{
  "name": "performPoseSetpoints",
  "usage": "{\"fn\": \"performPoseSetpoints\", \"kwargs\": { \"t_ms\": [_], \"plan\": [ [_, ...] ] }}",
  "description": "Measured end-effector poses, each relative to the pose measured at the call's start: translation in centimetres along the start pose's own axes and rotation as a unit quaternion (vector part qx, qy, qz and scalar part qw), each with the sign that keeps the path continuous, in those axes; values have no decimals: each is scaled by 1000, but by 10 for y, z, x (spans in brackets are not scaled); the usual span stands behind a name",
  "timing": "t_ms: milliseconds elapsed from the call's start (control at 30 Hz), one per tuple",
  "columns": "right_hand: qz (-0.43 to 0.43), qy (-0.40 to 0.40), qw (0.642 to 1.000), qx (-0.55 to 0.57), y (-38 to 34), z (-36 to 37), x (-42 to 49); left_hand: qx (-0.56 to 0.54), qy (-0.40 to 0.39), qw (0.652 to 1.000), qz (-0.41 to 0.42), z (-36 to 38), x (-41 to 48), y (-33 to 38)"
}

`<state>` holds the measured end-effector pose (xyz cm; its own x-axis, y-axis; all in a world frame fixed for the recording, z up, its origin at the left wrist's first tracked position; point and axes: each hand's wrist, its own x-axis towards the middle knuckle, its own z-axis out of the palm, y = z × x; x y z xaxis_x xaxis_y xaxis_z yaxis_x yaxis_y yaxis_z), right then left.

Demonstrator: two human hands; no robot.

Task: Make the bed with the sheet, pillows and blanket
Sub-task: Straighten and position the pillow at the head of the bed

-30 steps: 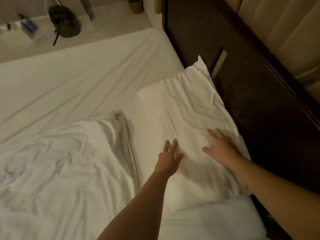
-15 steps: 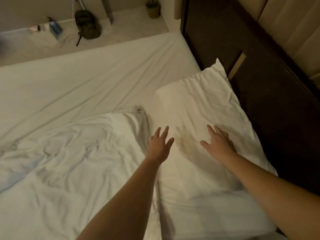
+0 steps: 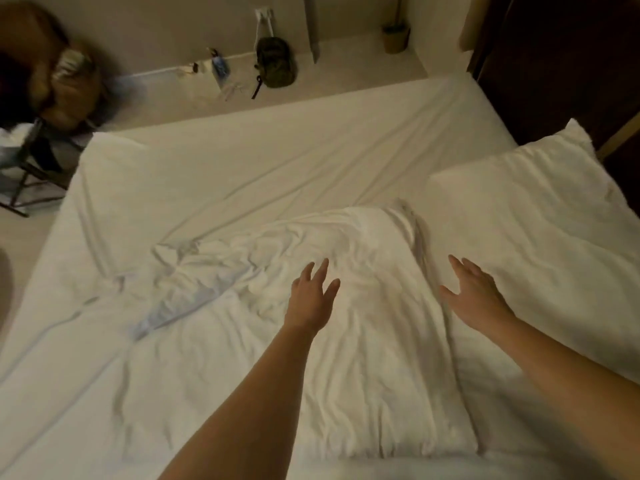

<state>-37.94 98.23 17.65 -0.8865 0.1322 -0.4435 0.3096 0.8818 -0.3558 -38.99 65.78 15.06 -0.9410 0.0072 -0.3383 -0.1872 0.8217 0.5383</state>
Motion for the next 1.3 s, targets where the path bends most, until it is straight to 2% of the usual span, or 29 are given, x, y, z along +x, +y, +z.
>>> {"fn": "performPoseSetpoints", "kwargs": {
  "t_ms": [233, 467, 633, 800, 967, 1100, 1300],
  "plan": [
    [-47, -34, 998, 6, -120, 90, -23, -2, 33, 994, -100, -85, -36, -166],
    [-114, -77, 990, 14, -223, 165, -7, -46, 122, 973, -192, -145, -48, -281],
    [-145, -92, 985, 25, -290, 220, -9, -76, 157, 953, -246, -191, -30, -353],
    [-152, -98, 983, 42, -360, 283, -14, -145, 189, 938, -252, -229, 22, -421],
    [-123, -98, 985, 72, -424, 370, -21, -202, 170, 933, -245, -255, 96, -488],
    [-75, -103, 985, 113, -462, 438, -30, -246, 126, 934, -225, -254, 152, -529],
    [-61, -8, 983, 171, -521, 484, -23, -309, 52, 918, -243, -232, 209, -554]
  ]
}}
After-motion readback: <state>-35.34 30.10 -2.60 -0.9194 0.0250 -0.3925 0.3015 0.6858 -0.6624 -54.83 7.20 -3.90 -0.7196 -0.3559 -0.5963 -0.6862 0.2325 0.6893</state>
